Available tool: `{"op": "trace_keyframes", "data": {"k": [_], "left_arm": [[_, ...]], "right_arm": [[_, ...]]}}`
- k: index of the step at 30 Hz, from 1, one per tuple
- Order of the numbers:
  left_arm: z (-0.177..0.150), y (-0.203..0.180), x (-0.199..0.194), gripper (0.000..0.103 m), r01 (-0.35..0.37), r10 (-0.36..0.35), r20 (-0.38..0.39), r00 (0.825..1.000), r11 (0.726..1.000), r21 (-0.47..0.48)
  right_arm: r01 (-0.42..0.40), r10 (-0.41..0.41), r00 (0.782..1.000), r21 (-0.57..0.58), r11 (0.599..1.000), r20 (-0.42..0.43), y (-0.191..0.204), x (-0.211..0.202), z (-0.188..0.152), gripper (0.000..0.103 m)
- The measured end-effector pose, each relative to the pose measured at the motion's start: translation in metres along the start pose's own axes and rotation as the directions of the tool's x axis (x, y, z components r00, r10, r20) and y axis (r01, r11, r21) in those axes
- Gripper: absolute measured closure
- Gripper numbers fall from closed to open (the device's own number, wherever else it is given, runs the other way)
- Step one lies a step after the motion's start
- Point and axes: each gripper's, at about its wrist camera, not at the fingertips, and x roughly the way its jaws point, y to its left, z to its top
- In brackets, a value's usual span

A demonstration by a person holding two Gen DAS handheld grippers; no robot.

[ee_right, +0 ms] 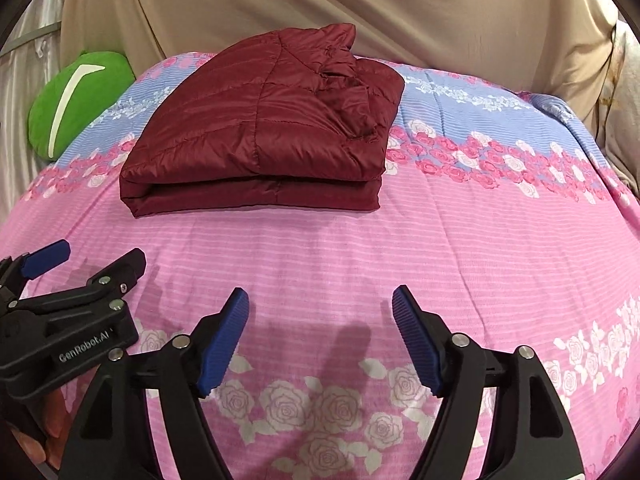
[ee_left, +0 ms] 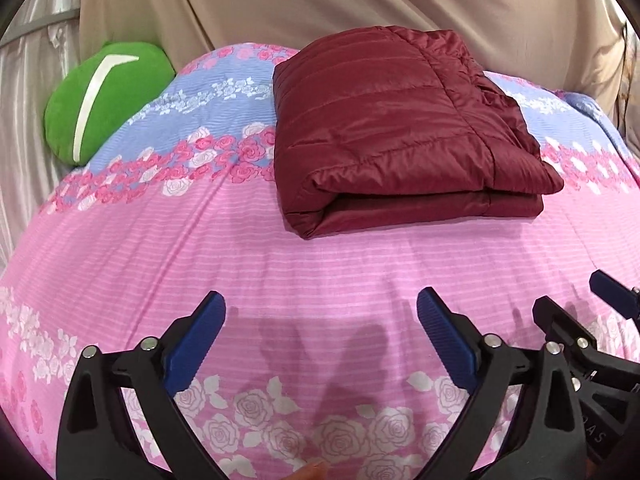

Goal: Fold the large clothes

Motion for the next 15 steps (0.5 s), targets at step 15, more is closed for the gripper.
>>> {"op": "trace_keyframes", "data": {"k": [15], "left_arm": [[-0.0011,-0.0063,0.0025,0.006,-0.049,0.049,-0.006,0.999,0.998,0.031]], "right_arm": [[0.010,-0.010,1.000,-0.011,1.000,-0.005,0.0007,0.0038,-0.0013,0.030]]}}
